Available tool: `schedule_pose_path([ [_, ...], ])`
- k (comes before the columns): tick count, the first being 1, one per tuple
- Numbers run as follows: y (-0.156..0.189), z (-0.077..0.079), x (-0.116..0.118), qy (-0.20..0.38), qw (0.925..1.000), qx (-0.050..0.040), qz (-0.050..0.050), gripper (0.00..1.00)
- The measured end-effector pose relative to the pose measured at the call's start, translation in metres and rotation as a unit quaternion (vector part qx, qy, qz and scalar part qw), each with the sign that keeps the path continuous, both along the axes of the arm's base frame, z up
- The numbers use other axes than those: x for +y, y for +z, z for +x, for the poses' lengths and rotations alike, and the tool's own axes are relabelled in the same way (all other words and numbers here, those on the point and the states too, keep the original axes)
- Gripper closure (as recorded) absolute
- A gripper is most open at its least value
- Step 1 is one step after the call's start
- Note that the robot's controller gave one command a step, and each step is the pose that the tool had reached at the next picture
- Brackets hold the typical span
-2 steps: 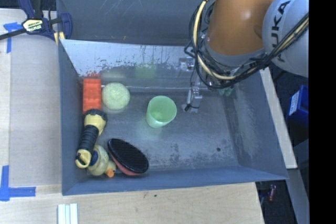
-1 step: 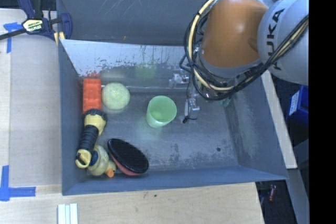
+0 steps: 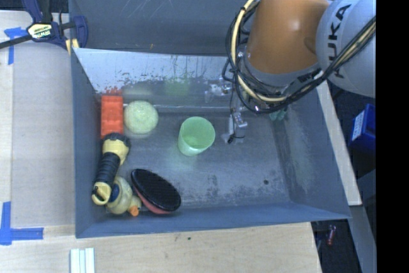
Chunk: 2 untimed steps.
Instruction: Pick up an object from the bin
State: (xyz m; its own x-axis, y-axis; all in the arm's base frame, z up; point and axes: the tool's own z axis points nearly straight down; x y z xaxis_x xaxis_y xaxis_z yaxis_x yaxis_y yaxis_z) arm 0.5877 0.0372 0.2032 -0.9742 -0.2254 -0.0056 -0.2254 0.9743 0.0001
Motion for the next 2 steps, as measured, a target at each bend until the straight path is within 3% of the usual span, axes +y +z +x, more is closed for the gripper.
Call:
schedule_pose_path([
  [1,-0.092,-0.017,0.005,0.027,0.9996,-0.0029,0.000,0.00],
  [2,-0.082,0.026,-0.004,-0.089,0.9959,-0.0124,0.001,0.00],
])
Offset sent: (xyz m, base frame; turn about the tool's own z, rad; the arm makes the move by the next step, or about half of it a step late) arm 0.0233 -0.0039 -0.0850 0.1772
